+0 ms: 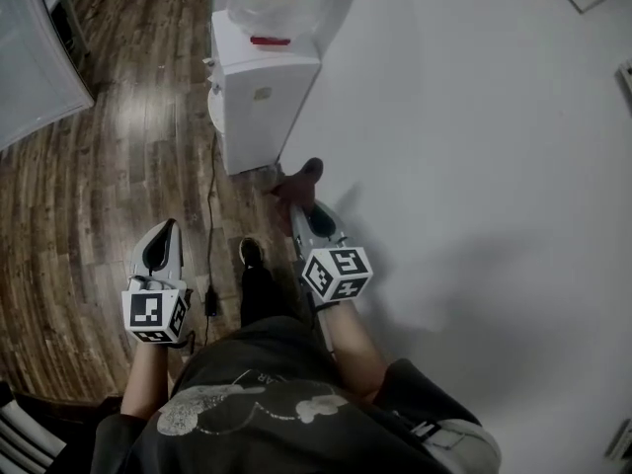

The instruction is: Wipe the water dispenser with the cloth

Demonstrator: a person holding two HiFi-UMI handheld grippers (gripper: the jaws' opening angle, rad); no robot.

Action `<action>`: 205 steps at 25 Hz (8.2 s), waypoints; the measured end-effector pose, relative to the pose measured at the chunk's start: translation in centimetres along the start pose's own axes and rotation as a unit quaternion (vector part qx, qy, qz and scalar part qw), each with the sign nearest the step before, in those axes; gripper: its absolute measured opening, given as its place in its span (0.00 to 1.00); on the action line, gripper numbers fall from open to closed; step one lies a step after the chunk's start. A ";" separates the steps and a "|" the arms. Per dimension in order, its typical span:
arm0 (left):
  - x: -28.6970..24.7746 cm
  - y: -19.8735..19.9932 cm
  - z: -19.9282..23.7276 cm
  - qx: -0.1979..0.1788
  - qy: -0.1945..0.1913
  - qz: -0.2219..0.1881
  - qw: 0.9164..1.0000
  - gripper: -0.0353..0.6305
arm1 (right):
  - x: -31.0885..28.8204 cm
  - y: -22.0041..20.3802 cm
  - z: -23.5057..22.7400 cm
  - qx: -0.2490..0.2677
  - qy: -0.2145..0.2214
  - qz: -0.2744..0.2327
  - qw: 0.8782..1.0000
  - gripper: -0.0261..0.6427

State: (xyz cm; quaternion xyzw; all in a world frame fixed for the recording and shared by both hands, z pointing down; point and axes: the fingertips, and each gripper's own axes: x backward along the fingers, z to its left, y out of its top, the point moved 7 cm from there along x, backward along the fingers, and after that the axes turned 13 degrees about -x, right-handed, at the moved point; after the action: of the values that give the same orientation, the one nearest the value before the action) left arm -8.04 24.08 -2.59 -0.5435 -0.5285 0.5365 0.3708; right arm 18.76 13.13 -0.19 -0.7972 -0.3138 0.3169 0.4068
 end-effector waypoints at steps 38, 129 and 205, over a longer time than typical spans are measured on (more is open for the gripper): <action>-29.9 -2.9 7.5 -0.023 -0.031 -0.026 0.999 0.08 | -29.1 7.6 -15.0 0.029 -0.118 -0.086 0.989 0.12; -38.8 -28.1 8.7 -0.091 -0.052 -0.150 0.983 0.08 | -38.7 -12.1 -19.3 0.089 0.037 -0.094 0.991 0.13; -41.8 -44.9 10.0 -0.079 -0.059 -0.049 0.994 0.08 | -46.6 -30.0 -21.5 0.096 0.076 0.095 0.988 0.13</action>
State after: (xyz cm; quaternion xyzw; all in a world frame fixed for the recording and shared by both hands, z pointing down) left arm -20.13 -10.78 47.45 -0.5123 -0.6160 0.5053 0.3207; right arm -0.21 -17.67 46.97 -0.8026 -0.1733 0.3212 0.4719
